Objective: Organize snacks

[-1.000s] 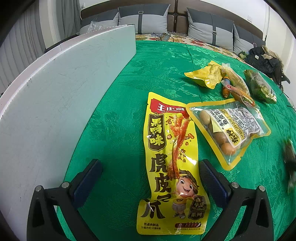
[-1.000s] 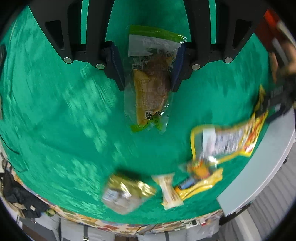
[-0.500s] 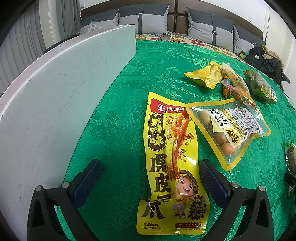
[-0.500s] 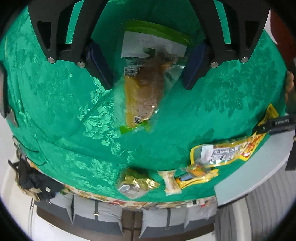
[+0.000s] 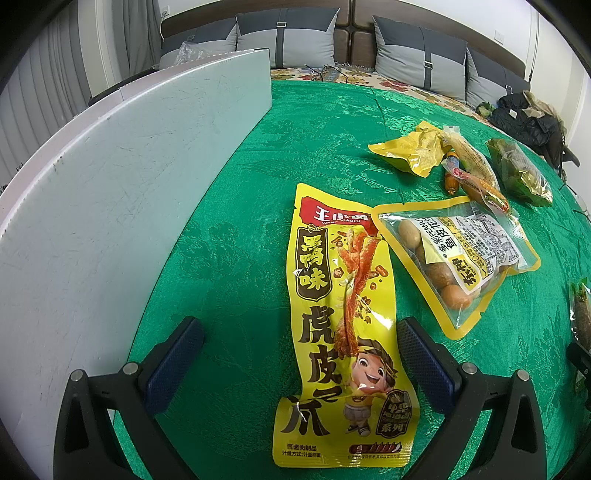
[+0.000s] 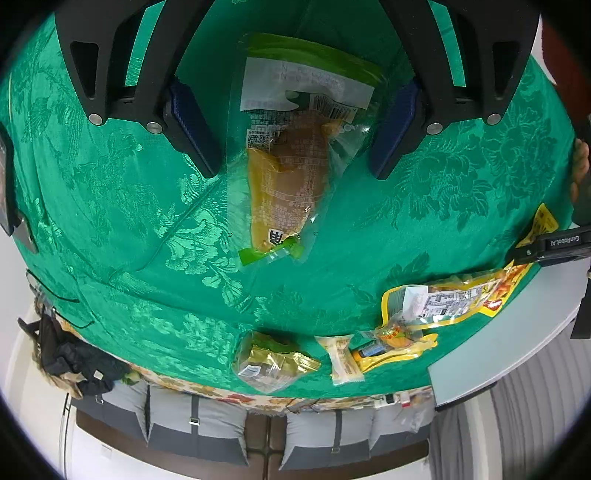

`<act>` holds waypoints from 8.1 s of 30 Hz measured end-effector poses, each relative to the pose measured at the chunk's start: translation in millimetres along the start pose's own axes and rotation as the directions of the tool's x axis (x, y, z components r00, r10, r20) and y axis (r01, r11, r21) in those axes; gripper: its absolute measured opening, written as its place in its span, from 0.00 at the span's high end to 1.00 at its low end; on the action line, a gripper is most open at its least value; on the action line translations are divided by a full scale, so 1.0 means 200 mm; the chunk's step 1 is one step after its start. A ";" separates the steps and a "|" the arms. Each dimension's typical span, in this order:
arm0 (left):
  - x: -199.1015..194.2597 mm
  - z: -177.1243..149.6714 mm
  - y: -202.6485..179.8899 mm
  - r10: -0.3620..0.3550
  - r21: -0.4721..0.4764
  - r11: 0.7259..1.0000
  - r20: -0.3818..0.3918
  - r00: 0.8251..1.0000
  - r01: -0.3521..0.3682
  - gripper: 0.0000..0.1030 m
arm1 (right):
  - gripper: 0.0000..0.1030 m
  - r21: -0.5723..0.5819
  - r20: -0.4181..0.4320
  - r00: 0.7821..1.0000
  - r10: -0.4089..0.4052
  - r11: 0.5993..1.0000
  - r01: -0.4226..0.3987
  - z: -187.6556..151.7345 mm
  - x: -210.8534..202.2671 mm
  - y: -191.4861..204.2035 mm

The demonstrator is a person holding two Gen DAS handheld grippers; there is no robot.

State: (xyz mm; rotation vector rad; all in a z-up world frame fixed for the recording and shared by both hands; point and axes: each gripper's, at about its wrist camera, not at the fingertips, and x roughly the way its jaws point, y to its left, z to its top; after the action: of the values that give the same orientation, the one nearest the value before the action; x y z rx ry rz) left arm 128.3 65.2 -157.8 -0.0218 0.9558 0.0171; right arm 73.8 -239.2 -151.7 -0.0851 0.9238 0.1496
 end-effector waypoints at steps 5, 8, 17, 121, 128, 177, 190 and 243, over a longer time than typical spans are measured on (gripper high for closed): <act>0.00 0.00 0.00 0.000 0.000 1.000 0.000 1.000 0.000 0.00 | 0.16 0.000 0.000 1.000 0.000 1.000 0.000 0.00 0.00 0.00; 0.00 0.00 0.00 0.000 0.000 1.000 0.000 1.000 0.000 0.00 | 0.16 0.000 0.000 1.000 0.000 1.000 0.000 0.00 0.00 0.00; 0.00 0.00 0.00 0.000 0.000 1.000 0.000 1.000 0.000 0.00 | 0.15 0.000 0.000 1.000 0.001 1.000 -0.001 0.00 0.00 0.00; -0.29 -0.08 -0.33 -0.259 0.138 0.952 -0.110 0.960 0.272 0.03 | 0.31 0.167 -0.015 0.990 -0.138 0.976 0.138 0.00 -0.11 -0.20; -0.15 -0.17 -0.47 -0.150 0.248 0.953 -0.104 0.983 0.172 0.02 | 0.28 0.092 -0.023 0.992 -0.121 0.988 0.122 0.02 -0.03 -0.15; -0.15 -0.20 -0.48 -0.164 0.241 0.957 -0.012 0.986 0.162 0.00 | 0.12 0.118 -0.013 0.996 -0.092 0.989 0.093 0.00 -0.01 -0.16; -0.15 -0.19 -0.48 -0.165 0.241 0.956 -0.019 0.986 0.164 0.00 | 0.11 0.118 -0.013 0.996 -0.092 0.989 0.092 0.00 -0.01 -0.16; 0.08 0.29 -0.58 -0.323 0.407 0.781 -0.386 0.864 0.474 0.33 | 0.11 0.118 -0.012 0.996 -0.093 0.989 0.093 0.00 -0.01 -0.16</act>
State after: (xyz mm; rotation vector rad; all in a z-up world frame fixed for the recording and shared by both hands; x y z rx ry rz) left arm 187.2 -48.4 -135.8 0.2502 1.2199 -0.6519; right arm 78.2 -271.0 -149.9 -0.0181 0.9310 0.0077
